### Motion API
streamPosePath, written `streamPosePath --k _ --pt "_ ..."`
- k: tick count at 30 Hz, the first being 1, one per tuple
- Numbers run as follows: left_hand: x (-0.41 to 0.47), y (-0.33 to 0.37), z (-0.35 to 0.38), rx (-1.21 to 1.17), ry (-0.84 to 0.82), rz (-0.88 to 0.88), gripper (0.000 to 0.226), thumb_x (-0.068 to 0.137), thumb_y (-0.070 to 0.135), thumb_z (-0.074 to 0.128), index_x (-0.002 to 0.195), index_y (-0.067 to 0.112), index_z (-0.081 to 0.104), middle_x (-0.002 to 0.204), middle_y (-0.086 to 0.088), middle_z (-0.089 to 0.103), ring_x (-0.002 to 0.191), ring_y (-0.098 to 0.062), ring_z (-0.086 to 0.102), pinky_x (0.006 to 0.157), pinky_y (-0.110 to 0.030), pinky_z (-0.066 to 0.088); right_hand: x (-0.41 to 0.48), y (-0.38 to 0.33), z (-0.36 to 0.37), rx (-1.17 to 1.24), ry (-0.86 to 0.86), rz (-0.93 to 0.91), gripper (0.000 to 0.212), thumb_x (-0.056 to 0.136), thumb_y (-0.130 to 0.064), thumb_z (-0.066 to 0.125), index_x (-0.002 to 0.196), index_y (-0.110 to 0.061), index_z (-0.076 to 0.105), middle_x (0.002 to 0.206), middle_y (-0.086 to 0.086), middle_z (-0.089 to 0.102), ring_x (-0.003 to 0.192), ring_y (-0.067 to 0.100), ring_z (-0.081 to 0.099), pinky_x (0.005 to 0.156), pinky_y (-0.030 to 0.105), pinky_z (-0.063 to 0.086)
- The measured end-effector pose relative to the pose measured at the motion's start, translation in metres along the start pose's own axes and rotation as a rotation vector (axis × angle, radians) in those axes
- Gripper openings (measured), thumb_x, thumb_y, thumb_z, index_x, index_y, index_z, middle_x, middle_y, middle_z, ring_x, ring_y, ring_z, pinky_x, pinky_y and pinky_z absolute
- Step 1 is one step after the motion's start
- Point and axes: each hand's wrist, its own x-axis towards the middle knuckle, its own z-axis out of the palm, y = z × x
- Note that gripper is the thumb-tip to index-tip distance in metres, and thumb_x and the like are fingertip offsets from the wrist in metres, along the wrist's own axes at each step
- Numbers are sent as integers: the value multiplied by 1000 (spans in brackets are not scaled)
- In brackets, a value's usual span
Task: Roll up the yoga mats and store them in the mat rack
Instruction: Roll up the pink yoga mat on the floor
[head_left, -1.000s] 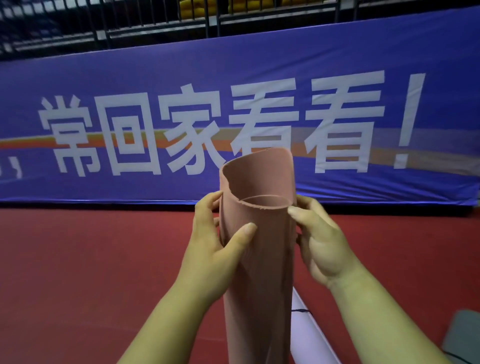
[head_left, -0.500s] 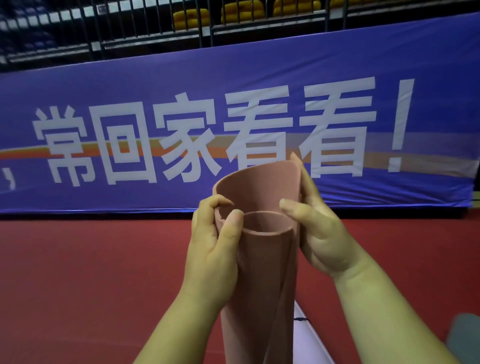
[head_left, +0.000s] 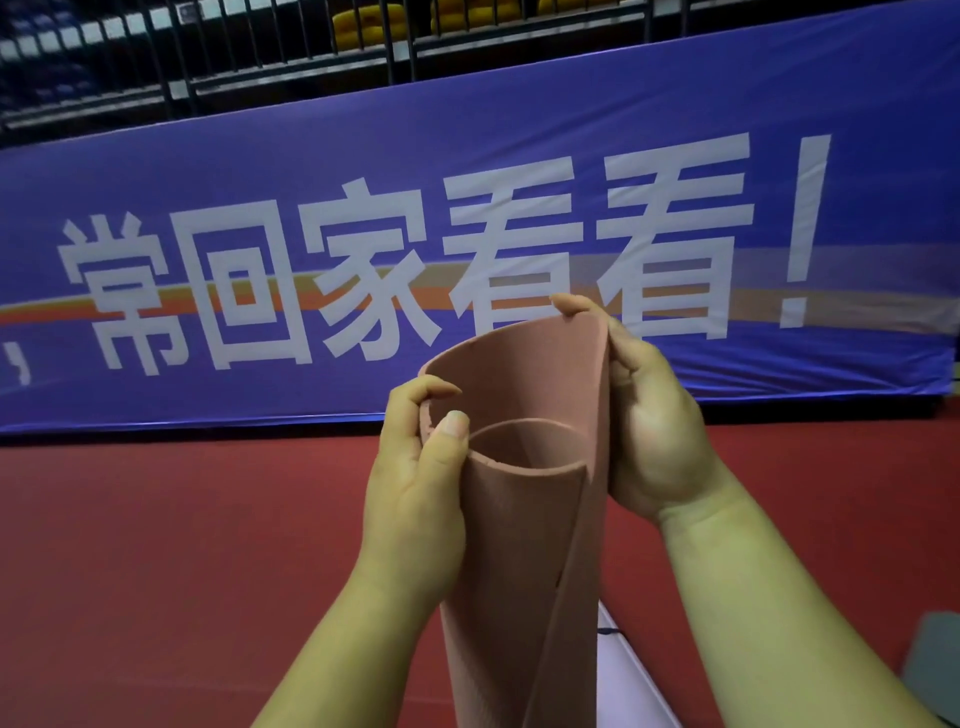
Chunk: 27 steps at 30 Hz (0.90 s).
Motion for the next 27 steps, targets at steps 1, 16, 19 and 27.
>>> streamPosePath --k 1,16,19,27 --pt "2 -1 0 -6 -1 -8 38 75 55 48 106 37 59 94 12 64 91 -11 60 87 -37 47 0 1 0 -3 -10 -5 46 95 -49 48 131 -23 61 110 9 71 104 23 67 94 39 55" --pt "-23 -55 2 -126 71 -36 38 90 45 48 118 22 59 127 -6 67 119 -32 63 103 -65 43 -23 67 -10 -108 22 48 28 91 -34 65 117 -24 65 122 10 68 109 24 67 96 38 55" --pt "-29 -65 2 -148 62 -70 37 90 44 49 118 20 59 126 -9 66 118 -36 63 102 -67 43 -34 76 -16 -128 34 55 32 91 -24 56 122 -17 58 118 5 70 107 21 68 91 32 55" --pt "-42 -83 -3 -145 60 -133 38 90 47 48 117 21 59 126 -7 66 118 -31 63 102 -63 45 -50 104 -25 -207 81 112 40 85 -29 61 124 -19 56 118 6 70 108 26 67 97 39 53"
